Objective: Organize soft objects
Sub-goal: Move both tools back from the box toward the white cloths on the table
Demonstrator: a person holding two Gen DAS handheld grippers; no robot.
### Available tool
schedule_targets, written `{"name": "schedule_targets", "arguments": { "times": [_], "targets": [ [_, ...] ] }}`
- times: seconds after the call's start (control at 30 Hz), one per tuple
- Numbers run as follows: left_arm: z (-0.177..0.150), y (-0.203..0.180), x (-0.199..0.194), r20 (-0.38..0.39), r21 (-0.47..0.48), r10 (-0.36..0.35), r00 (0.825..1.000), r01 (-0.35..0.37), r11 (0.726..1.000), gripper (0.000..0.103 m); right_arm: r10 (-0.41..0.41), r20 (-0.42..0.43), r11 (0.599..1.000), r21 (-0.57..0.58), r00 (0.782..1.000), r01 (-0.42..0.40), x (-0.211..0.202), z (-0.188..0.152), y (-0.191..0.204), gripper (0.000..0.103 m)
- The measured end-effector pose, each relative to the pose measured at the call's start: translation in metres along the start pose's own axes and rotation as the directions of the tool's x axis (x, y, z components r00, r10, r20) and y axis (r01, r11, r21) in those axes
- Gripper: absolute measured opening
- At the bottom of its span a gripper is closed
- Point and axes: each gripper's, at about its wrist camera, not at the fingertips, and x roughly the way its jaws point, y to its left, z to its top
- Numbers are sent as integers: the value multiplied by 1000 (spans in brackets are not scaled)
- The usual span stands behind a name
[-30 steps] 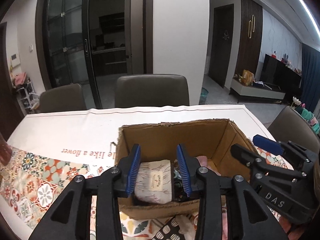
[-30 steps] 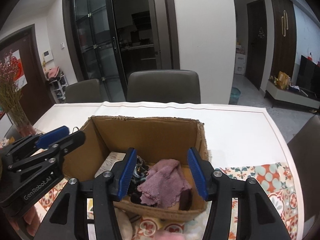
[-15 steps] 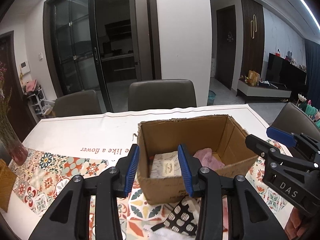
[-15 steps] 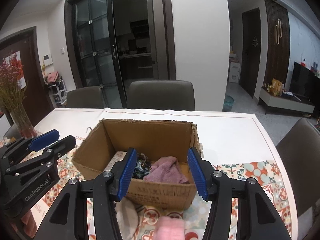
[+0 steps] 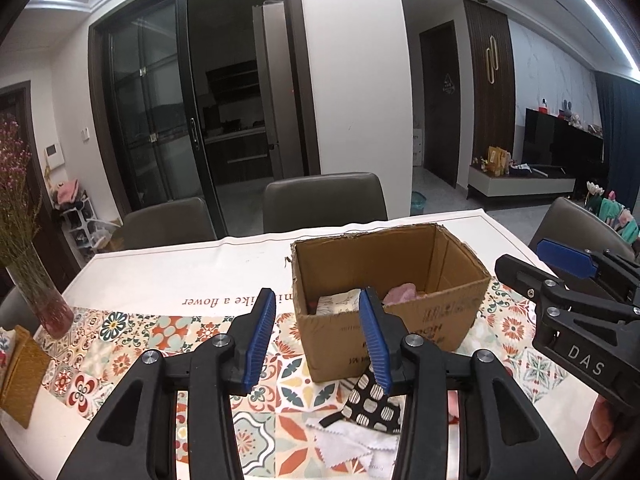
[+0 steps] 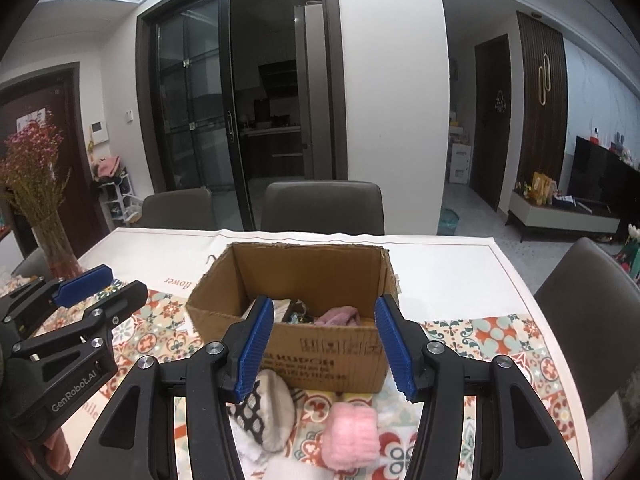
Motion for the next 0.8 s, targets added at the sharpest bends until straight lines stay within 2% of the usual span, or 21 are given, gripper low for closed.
{"name": "schedule_targets", "arguments": {
  "times": [0.37, 0.8],
  "targets": [
    [-22, 8, -45, 43, 15, -9, 999, 8, 1000, 47, 6, 22, 1000, -4, 1000, -6, -39, -25, 16, 54],
    [-57, 10, -65, 34, 35, -37, 999, 36, 999, 51, 23, -13, 999, 37, 1000, -23, -54, -62, 23, 54]
  ]
}}
